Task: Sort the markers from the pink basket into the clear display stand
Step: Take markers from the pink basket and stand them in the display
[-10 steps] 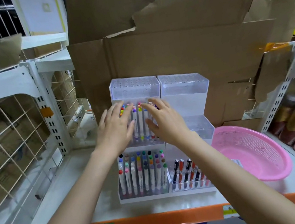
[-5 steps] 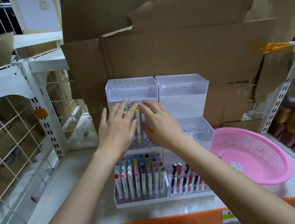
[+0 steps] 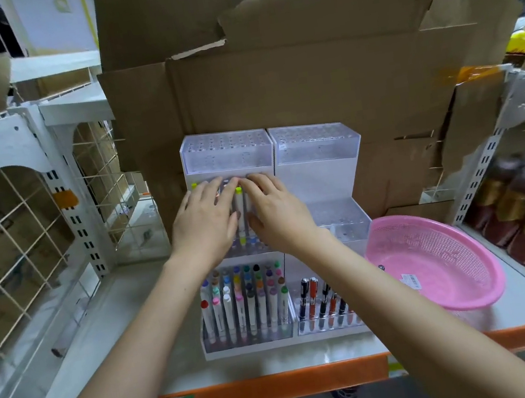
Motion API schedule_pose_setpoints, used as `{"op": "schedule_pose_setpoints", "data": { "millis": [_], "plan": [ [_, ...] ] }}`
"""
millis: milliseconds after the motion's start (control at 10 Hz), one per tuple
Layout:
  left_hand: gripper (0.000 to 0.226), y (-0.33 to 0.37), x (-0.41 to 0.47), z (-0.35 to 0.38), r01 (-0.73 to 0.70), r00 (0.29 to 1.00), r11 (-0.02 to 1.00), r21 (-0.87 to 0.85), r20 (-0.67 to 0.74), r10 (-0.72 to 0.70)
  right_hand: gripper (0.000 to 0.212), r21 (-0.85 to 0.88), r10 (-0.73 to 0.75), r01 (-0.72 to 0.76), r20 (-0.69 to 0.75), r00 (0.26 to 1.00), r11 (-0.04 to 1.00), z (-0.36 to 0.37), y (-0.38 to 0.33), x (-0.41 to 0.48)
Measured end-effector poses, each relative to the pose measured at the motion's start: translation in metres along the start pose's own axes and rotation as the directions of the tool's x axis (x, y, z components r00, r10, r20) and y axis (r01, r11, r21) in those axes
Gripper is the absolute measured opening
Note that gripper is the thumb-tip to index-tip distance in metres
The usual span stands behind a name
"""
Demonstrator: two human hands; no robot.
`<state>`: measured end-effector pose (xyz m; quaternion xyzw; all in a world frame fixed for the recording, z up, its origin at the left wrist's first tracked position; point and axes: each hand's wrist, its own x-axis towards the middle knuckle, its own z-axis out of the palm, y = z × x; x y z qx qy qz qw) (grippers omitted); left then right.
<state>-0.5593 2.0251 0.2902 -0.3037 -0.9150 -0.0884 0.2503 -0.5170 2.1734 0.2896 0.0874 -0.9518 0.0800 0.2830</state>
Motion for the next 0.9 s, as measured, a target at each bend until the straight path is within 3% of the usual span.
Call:
{"op": "schedule_pose_setpoints", "data": {
  "millis": [500,700,900],
  "plan": [
    [0.054,0.005,-0.007,-0.009,0.025,1.000,0.999,-0.040,0.008,-0.025,0.062,-0.013,0.052,-0.051,0.091,0.994,0.999,-0.011,-0.004,-0.001],
    [0.056,0.007,-0.007,-0.015,0.046,0.996,0.999,-0.023,0.073,-0.044,0.066,0.001,0.055,-0.055,0.105,0.993,0.998,-0.015,-0.004,-0.005],
    [0.058,0.020,-0.037,-0.025,0.058,0.998,0.998,-0.038,-0.027,-0.059,0.068,0.036,0.064,-0.067,0.079,0.995,0.997,-0.034,-0.009,-0.033]
  ]
}}
